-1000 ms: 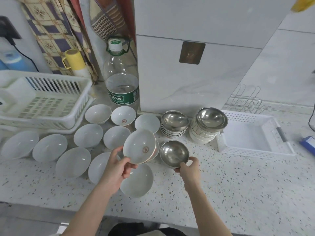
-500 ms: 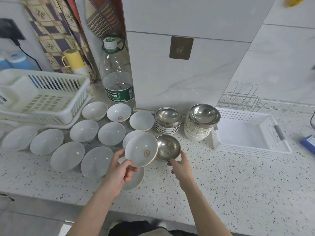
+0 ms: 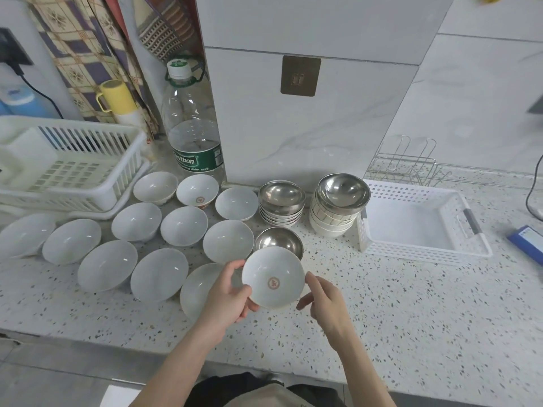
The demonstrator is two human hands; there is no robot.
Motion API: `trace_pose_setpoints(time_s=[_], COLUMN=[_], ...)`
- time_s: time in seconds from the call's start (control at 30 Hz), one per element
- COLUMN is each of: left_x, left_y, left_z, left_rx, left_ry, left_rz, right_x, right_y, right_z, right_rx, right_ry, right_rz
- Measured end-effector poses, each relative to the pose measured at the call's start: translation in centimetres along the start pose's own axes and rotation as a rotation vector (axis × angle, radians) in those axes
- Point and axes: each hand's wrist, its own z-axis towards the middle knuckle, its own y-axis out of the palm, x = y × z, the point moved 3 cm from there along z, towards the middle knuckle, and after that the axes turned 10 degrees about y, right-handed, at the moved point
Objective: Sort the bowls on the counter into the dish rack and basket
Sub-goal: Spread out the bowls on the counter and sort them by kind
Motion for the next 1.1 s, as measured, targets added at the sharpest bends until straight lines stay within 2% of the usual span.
trace_pose_setpoints(time_s=[0.07,0.2,0.5,0.77,1.1], left_x=[-0.5,-1.6,-3.5,-3.5,-3.4], left_y=[0.7,1.3,2.0,2.1,1.9], left_z=[-0.2,-0.6,-2.0,-2.5,-2.0], left_rx=[-0.015,-0.048,-0.147,-0.130,-0.164], left_ry=[-0.003,0.028,0.055,0.108,0.045], left_rz=[0.030,0.141,0.339,0.481,0.546], right_x=[0.4,0.7,1.5,2.5,2.7], right_y=[0.1,-0.2,0.2,1.3,1.7], right_z=[-0.6,-0.4,0.2,0.6,0.7], right_rx=[-0.014,-0.008,0.008,-0.027,-0.019], right_ry=[-0.011,0.002,0.001,0.034,0.035], right_rz=[-0.019,-0.218,-0.392,-0.419,-0.405])
